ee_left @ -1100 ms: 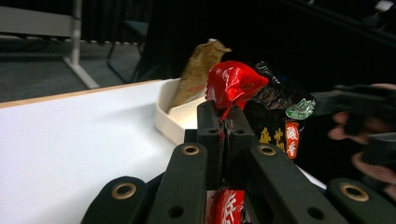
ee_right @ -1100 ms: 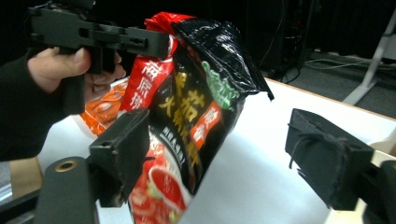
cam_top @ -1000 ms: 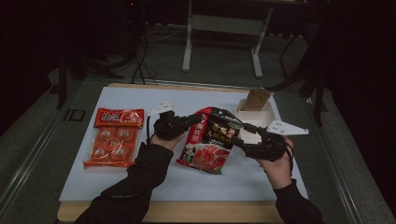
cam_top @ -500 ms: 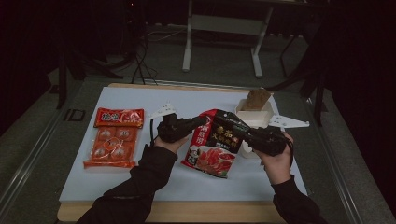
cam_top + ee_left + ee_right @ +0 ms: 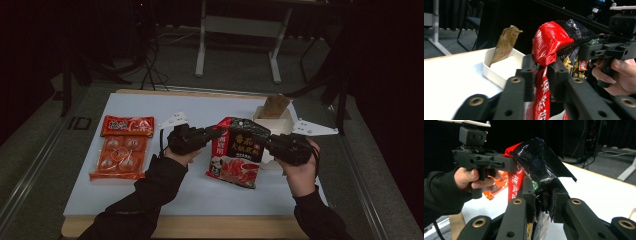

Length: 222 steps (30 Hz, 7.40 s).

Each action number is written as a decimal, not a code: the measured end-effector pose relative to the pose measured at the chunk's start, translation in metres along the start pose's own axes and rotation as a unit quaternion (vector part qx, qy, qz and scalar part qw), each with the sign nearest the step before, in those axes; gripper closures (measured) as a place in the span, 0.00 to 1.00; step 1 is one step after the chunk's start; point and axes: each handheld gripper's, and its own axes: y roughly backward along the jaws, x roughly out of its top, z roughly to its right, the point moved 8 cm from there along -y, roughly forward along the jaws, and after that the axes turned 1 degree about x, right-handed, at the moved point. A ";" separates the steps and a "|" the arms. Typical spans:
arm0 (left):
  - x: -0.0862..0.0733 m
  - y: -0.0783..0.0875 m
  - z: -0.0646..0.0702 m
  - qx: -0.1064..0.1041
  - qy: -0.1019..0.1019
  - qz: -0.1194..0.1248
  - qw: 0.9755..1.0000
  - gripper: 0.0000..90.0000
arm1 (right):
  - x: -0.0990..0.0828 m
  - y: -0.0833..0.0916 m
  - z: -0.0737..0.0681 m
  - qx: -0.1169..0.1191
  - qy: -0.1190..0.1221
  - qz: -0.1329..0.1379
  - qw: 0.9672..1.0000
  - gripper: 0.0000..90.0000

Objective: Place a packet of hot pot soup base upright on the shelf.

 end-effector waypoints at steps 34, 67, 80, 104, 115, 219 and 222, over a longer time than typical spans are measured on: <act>-0.040 0.049 0.005 0.032 -0.039 -0.083 0.995 0.02 | 0.052 0.031 0.050 -0.036 0.051 0.035 0.997 0.86; -0.109 0.097 -0.015 0.068 -0.035 -0.079 0.994 0.02 | 0.052 0.050 0.172 -0.155 0.071 0.045 0.984 0.86; -0.112 0.101 -0.015 0.066 -0.027 -0.069 0.995 0.02 | 0.039 0.034 0.200 -0.122 0.086 0.046 0.988 0.86; -0.118 0.100 -0.017 0.065 -0.021 -0.074 0.995 0.02 | 0.011 0.009 0.197 -0.085 0.093 0.030 0.992 0.83; -0.121 0.099 -0.019 0.066 -0.022 -0.080 0.994 0.02 | -0.012 0.008 0.204 -0.097 0.045 0.015 0.994 0.76; -0.116 0.254 -0.248 0.442 0.045 -0.215 0.870 1.00 | -0.065 0.012 -0.025 0.030 0.050 0.020 0.998 0.17; -0.115 0.245 -0.243 0.432 0.043 -0.218 0.874 1.00 | -0.065 0.011 -0.025 0.031 0.052 0.019 0.998 0.17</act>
